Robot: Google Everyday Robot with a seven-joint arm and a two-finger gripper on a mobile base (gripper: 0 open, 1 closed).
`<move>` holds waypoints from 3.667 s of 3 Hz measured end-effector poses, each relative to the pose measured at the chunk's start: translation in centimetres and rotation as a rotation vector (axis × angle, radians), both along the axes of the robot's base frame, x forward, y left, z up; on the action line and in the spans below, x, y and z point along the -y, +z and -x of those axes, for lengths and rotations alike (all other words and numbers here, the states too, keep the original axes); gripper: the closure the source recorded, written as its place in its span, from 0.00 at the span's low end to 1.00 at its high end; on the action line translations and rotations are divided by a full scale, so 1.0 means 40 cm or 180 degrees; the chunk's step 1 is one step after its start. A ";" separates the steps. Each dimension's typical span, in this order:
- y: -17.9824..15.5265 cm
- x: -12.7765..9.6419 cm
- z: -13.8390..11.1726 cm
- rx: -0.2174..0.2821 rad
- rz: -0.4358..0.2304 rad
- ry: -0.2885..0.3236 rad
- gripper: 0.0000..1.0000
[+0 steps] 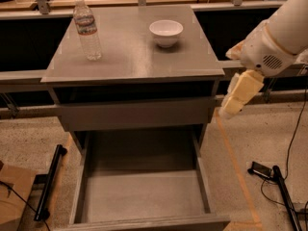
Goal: Place water bottle into middle drawer
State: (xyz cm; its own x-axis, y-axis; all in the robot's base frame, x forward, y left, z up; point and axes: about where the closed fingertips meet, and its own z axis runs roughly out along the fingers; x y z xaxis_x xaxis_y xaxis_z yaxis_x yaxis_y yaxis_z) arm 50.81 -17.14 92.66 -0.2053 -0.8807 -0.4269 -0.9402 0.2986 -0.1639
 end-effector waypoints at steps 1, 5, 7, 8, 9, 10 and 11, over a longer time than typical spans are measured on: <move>-0.013 -0.005 -0.008 -0.0024 -0.0039 0.0002 0.00; 0.068 -0.446 -0.396 0.0801 -0.1323 0.0829 0.00; 0.138 -0.722 -0.464 0.0816 -0.1747 0.1260 0.00; 0.137 -0.724 -0.485 0.0926 -0.1756 0.1181 0.00; 0.131 -0.752 -0.539 0.1131 -0.1865 0.1101 0.00; 0.115 -0.776 -0.602 0.1329 -0.2013 0.0964 0.00; 0.077 -0.811 -0.666 0.1408 -0.2185 0.0806 0.00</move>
Offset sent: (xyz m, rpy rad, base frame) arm 0.0047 -0.0042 -0.0357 0.1502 0.0416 -0.1151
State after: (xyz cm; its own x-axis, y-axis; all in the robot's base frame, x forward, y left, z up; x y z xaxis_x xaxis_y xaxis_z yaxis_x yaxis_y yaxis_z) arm 77.43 15.30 95.76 0.2742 -0.3944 -0.8771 -0.8841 0.2556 -0.3913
